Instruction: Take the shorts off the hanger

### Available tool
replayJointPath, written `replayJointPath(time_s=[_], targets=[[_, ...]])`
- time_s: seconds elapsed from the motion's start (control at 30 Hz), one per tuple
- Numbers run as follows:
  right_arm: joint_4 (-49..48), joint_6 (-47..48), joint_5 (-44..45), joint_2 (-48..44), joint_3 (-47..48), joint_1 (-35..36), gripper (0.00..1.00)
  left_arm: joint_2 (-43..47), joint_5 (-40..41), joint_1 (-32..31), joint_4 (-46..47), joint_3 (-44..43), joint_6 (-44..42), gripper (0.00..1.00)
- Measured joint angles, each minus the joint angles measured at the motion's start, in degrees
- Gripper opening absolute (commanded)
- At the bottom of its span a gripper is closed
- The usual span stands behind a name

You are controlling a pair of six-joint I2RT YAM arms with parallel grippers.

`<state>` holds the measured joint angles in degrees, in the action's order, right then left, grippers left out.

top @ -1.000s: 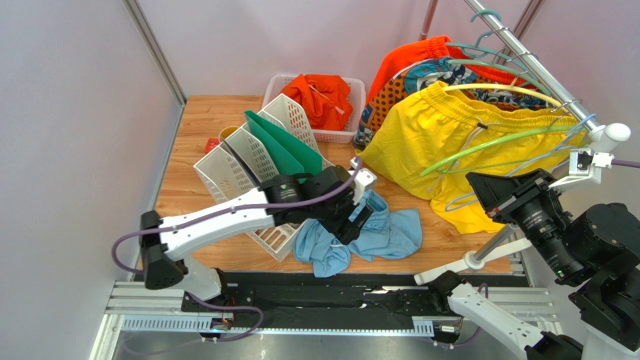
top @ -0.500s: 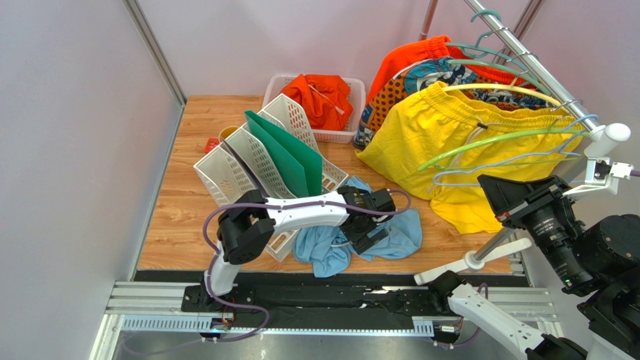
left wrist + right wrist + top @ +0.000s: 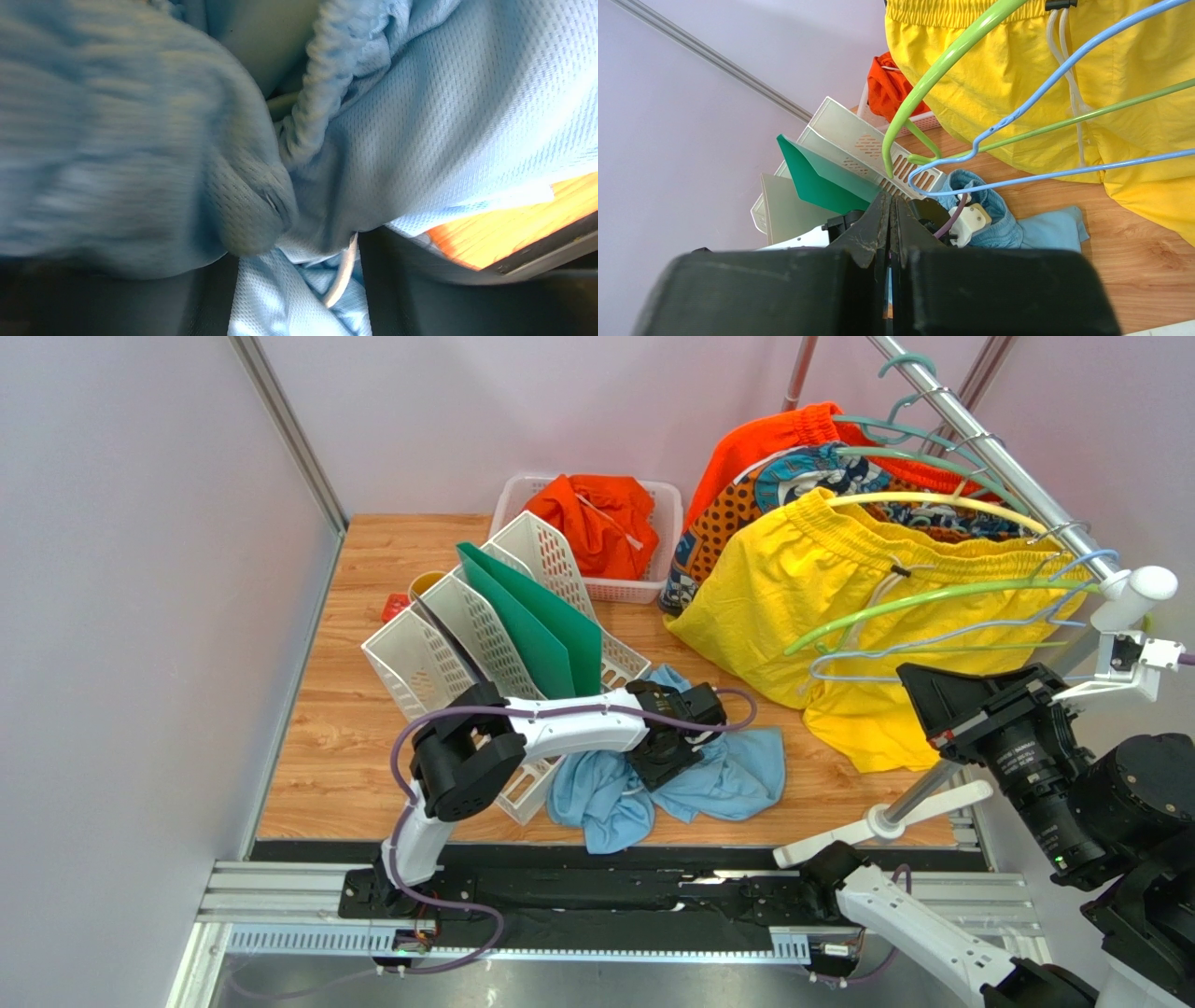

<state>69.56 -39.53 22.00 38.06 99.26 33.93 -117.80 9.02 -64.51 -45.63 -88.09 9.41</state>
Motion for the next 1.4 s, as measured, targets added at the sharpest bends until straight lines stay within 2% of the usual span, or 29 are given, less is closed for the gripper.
replayJointPath(time_s=[0.07,0.17,0.33,0.53,0.67,0.83,1.1,1.27,1.4], targets=[[0.0,0.0,0.0,0.5,0.3,0.0,0.0,-0.7,-1.0,0.2,0.3,0.0,-0.3,0.29],[0.1,0.0,-0.3,1.2,0.5,0.0,0.0,-0.9,-1.8,0.4,0.5,0.0,-0.7,0.0],[0.1,-0.3,-1.5,1.7,0.4,0.0,0.0,1.9,-4.4,0.6,0.6,0.8,1.2,0.0],[0.1,-0.7,-2.6,1.7,0.4,0.0,0.0,13.3,-8.2,0.5,-0.7,1.4,4.4,0.0],[0.1,-0.7,-3.3,1.7,0.4,0.0,0.0,21.4,-9.5,1.0,-2.7,-3.1,5.9,0.0],[0.1,-0.7,-3.8,1.7,0.4,0.0,0.0,25.7,-11.2,3.4,-3.3,-11.0,7.5,0.0],[0.0,-0.7,-3.9,1.7,0.5,0.0,0.0,26.5,-13.9,15.8,0.8,-19.4,9.8,0.0],[-1.3,-0.1,-4.7,3.3,0.9,0.0,0.0,24.3,-14.4,23.3,8.4,-25.4,10.3,0.0],[-2.5,1.9,-5.9,8.4,3.5,0.0,0.0,18.1,-16.3,29.0,17.0,-32.9,11.7,0.0]])
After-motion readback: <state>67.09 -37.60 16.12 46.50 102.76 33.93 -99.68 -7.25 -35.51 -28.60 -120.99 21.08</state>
